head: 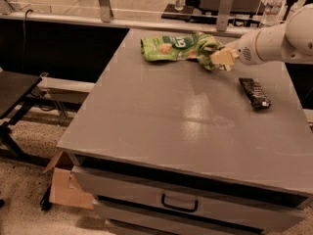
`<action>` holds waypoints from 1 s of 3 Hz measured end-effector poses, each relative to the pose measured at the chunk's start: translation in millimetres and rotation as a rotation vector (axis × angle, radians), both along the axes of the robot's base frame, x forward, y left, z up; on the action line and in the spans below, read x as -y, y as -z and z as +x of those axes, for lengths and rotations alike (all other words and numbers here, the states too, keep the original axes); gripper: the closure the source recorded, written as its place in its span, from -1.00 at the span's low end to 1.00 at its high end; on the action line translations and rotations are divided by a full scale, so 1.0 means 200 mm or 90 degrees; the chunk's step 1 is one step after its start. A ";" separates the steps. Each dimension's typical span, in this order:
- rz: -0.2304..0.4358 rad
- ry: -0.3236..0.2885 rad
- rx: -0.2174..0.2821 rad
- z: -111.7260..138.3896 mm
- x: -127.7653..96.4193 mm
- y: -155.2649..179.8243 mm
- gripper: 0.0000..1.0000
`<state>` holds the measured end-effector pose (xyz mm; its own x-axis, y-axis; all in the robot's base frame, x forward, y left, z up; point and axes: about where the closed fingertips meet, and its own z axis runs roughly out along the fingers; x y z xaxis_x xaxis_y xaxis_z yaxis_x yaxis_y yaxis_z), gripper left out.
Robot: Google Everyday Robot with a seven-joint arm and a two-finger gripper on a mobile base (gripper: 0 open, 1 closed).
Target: Move green jalapeno chip bag near green rice chip bag
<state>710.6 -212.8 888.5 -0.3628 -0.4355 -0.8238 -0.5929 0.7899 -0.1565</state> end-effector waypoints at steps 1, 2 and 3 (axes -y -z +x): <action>-0.008 -0.002 0.009 0.01 0.03 -0.01 -1.00; 0.014 0.005 0.021 -0.02 0.18 -0.02 -1.00; 0.026 0.048 0.038 -0.11 0.48 -0.08 -1.00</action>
Offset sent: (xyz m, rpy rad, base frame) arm -0.0176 -0.0985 0.0143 0.0818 -0.0676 -0.0570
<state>689.5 -307.9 903.9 -0.3439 -0.3747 -0.8610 -0.5216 0.8387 -0.1566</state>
